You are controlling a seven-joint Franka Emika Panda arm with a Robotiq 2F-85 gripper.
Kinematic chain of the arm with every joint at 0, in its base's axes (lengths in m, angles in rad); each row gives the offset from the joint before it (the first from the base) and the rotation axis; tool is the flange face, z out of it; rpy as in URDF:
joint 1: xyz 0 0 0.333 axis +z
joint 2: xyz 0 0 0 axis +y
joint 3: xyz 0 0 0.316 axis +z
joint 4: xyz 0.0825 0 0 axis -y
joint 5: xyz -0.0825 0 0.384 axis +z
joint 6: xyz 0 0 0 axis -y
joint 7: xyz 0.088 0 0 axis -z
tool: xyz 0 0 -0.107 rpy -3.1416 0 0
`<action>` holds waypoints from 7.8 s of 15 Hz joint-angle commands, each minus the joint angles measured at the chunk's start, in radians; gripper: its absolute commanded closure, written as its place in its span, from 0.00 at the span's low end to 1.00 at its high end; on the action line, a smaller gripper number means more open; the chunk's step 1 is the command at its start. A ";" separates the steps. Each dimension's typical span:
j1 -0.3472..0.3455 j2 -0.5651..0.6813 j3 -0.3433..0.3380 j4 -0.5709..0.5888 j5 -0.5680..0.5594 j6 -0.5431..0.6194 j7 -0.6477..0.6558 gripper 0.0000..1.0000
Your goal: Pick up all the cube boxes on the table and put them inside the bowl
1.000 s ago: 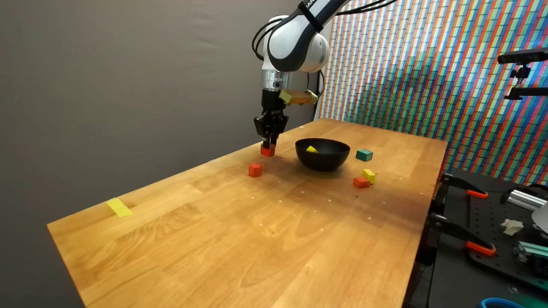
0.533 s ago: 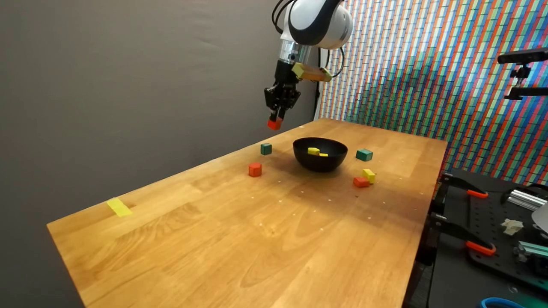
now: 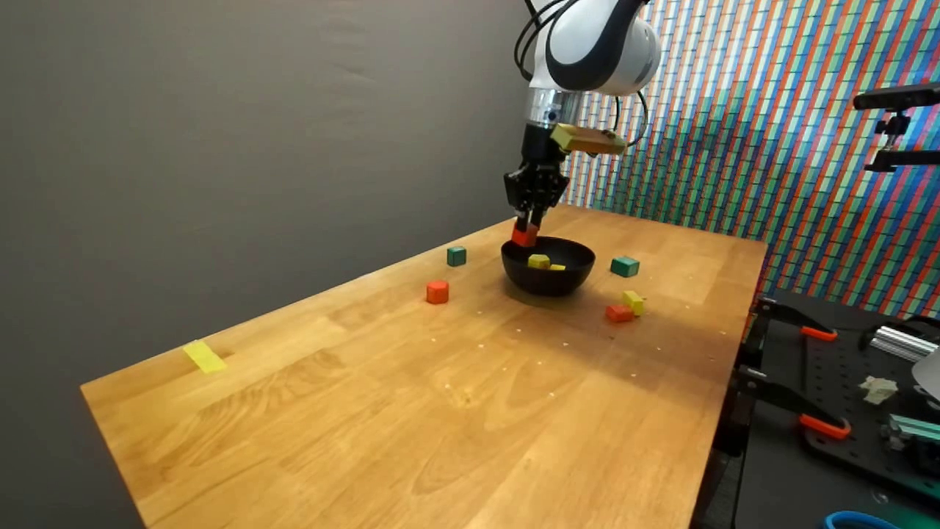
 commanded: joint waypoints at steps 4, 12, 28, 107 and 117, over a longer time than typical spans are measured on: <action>-0.011 -0.042 0.039 -0.122 0.100 0.019 0.003 0.42; 0.096 -0.158 -0.041 -0.148 -0.127 0.224 0.195 0.00; 0.062 0.145 -0.042 0.229 -0.176 0.149 0.079 0.00; -0.011 0.012 -0.019 0.230 -0.011 -0.440 0.071 0.93; -0.033 -0.086 -0.023 0.056 0.051 -0.366 0.070 0.25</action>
